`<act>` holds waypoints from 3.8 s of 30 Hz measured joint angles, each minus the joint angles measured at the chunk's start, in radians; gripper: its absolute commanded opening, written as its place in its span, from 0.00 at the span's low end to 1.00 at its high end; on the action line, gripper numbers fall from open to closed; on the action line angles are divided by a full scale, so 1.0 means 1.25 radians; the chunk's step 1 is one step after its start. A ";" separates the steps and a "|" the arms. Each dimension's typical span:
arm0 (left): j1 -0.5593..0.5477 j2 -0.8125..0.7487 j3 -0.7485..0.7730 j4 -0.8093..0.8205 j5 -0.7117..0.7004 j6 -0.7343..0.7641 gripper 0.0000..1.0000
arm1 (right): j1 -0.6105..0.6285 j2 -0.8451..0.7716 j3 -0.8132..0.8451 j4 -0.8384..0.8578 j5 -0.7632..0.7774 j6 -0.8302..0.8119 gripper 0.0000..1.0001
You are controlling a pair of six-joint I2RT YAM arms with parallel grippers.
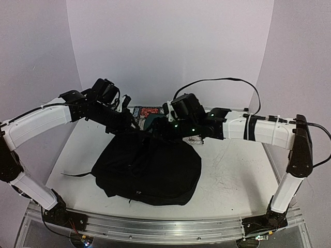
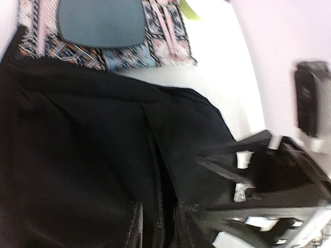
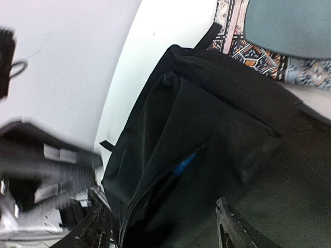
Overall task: Pack the student bag
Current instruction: Place the student bag in the lower front pocket, then adjust the student bag at the center of the board.
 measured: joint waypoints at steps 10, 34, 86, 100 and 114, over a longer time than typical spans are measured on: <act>0.015 -0.093 -0.038 -0.085 -0.108 0.034 0.45 | 0.002 -0.075 -0.011 -0.097 0.042 -0.203 0.75; 0.019 -0.273 -0.330 -0.092 0.060 -0.118 0.40 | 0.047 0.032 0.091 -0.175 0.066 -0.372 0.80; 0.013 -0.227 -0.279 0.200 0.151 -0.246 0.00 | 0.084 -0.022 0.044 -0.171 0.126 -0.387 0.80; 0.014 -0.247 -0.292 0.110 -0.001 -0.185 0.27 | 0.180 0.039 0.149 -0.191 0.119 -0.412 0.72; 0.017 -0.256 -0.425 0.055 -0.033 -0.178 0.27 | 0.217 0.208 0.344 -0.279 0.118 -0.460 0.65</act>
